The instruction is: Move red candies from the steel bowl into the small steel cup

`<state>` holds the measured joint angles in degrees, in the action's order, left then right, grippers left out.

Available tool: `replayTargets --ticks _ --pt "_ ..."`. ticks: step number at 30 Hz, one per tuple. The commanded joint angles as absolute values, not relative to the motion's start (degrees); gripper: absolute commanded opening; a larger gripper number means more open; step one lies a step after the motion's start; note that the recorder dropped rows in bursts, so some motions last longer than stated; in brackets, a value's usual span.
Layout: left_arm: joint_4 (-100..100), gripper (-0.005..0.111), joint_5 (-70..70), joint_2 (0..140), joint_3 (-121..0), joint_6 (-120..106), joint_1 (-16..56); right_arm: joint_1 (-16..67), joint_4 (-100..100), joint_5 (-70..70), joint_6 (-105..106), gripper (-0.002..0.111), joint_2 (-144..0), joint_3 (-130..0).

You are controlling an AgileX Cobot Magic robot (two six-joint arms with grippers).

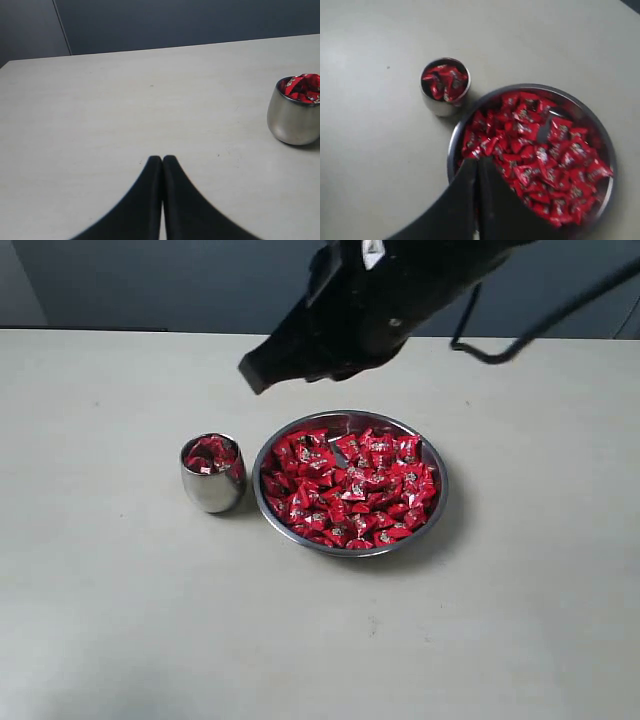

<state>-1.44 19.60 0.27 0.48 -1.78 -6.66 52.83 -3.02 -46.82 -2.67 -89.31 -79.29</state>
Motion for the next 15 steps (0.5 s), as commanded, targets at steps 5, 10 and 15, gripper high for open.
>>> replayTargets --ticks 5,10,15 --pt "-1.6 0.0 19.3 0.0 0.0 -1.7 -6.2 52.7 -14.3 -54.1 -12.0 0.0 -68.7 -66.7" --pt "-1.6 0.0 19.3 0.0 0.0 -1.7 -6.2 52.7 -15.9 -56.2 -13.7 0.0 -53.5 -56.6" --pt "-1.6 0.0 19.3 0.0 0.0 -1.7 -6.2 52.7 -16.3 -56.7 -13.8 0.0 -38.8 -48.8"
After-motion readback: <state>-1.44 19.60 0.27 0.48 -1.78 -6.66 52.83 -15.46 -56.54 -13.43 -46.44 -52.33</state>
